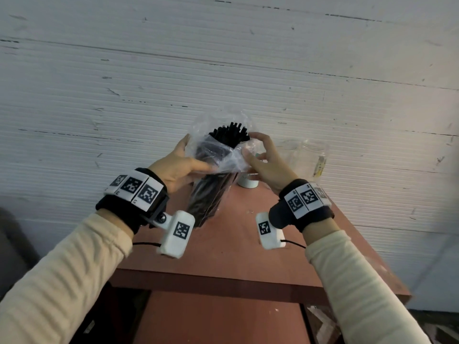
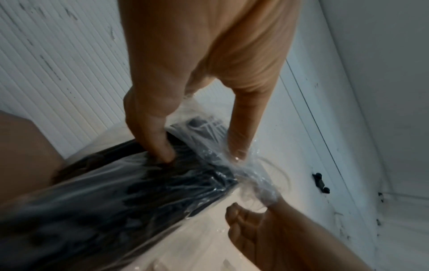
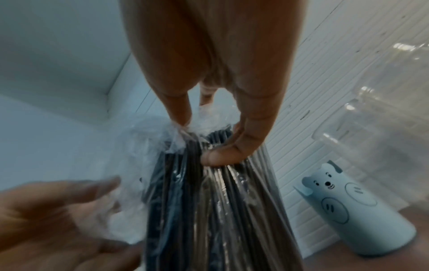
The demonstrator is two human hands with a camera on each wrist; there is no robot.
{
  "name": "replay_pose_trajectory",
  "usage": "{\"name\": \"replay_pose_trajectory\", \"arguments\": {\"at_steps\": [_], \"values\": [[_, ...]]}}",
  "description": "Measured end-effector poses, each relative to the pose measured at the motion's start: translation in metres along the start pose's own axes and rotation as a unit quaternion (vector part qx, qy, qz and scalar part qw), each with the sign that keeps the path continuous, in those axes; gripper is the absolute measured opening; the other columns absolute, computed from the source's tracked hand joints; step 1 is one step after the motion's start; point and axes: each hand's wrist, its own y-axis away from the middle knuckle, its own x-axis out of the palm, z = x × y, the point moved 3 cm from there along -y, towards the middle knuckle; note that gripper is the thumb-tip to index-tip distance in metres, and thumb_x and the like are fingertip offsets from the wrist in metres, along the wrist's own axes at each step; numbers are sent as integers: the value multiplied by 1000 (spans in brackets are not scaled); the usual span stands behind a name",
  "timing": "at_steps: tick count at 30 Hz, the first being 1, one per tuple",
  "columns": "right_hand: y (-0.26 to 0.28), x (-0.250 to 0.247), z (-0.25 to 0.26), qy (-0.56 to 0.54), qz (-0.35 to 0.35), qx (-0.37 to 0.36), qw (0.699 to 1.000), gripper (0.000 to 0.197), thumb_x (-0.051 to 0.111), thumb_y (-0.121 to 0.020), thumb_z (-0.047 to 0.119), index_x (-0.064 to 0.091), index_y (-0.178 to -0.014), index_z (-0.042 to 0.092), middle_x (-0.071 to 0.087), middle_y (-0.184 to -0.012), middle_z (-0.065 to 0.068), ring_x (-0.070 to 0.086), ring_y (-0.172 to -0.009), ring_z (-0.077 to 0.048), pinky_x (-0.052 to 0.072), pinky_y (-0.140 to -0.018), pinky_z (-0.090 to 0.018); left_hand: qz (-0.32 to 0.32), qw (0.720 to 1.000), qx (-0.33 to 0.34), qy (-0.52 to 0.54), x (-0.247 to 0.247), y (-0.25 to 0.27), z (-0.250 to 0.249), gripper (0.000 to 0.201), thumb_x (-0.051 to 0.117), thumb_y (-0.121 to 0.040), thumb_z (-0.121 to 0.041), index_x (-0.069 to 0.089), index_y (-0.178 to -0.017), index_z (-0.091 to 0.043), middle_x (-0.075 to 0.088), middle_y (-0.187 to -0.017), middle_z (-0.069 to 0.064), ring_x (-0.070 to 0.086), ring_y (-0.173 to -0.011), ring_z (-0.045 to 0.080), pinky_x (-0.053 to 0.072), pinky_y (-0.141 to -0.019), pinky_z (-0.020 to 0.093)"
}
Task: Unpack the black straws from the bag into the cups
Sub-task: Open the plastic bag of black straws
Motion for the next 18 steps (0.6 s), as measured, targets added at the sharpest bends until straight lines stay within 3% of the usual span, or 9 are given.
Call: {"name": "replay_pose_trajectory", "arguments": {"at_steps": [2, 3, 5, 7, 9, 11, 13, 16, 18], "values": [[-2, 6, -4, -28, 16, -6, 999, 36, 57, -96, 23, 38, -125, 35, 50, -76, -20, 54, -69, -33, 50, -72, -62, -9, 1000, -6, -26, -2, 1, 5, 88, 68, -74, 13, 32, -136, -39, 57, -124, 0, 57, -110, 22, 52, -78, 33], [-4, 9, -6, -44, 21, -12, 999, 37, 57, -95, 18, 37, -124, 33, 49, -73, -20, 50, -66, -34, 47, -67, -63, -11, 999, -9, -34, -3, 0, 7, 95, 72, -71, 9, 28, -140, -39, 54, -129, 0, 55, -115, 24, 50, -79, 35], [-9, 15, -8, -60, 20, -24, 998, 42, 55, -92, 5, 36, -122, 27, 50, -71, -17, 47, -61, -30, 45, -61, -50, -16, 999, -18, -41, -6, -3, 10, 116, 80, -61, 0, 14, -150, -37, 47, -141, 5, 51, -122, 28, 50, -85, 42], [-12, 21, -7, -67, 25, -35, 997, 48, 51, -87, -7, 35, -120, 24, 51, -75, -16, 46, -56, -24, 44, -53, -36, -27, 999, -19, -39, -8, -4, 10, 127, 80, -58, -3, 4, -152, -40, 46, -142, 7, 51, -122, 30, 52, -81, 44], [-14, 28, -8, -77, 40, -27, 996, 51, 49, -84, -13, 37, -114, 26, 50, -74, -18, 47, -53, -24, 42, -46, -29, -32, 999, -12, -37, -10, -5, 10, 130, 81, -54, 1, 4, -151, -41, 47, -142, 6, 53, -119, 29, 53, -81, 44], [-13, 32, -12, -43, 54, -10, 998, 51, 50, -84, -16, 39, -112, 26, 46, -62, -10, 44, -45, -19, 42, -41, -25, -36, 998, 0, -47, -13, -4, 13, 132, 76, -58, 16, 2, -152, -39, 42, -145, 8, 55, -114, 27, 57, -74, 38], [-12, 35, -16, 19, 72, -6, 997, 49, 55, -84, -12, 41, -111, 27, 46, -59, -9, 46, -46, -20, 49, -46, -32, -44, 997, 5, -65, -21, -5, 21, 128, 67, -63, 27, 1, -152, -37, 32, -150, 10, 54, -113, 28, 58, -66, 31], [-8, 33, -15, 85, 88, -13, 992, 44, 61, -86, 2, 45, -111, 34, 46, -67, -13, 46, -60, -27, 49, -62, -51, -48, 993, -3, -112, -34, -7, 30, 130, 73, -60, 23, 2, -151, -39, 24, -155, 13, 47, -126, 37, 56, -77, 41], [-5, 26, -7, 139, 85, -21, 986, 41, 64, -88, 13, 49, -119, 34, 51, -77, -6, 52, -70, -28, 52, -73, -50, -61, 986, -10, -152, -40, -7, 32, 130, 79, -61, 15, 1, -151, -36, 26, -154, 13, 48, -125, 36, 55, -82, 43]]}}
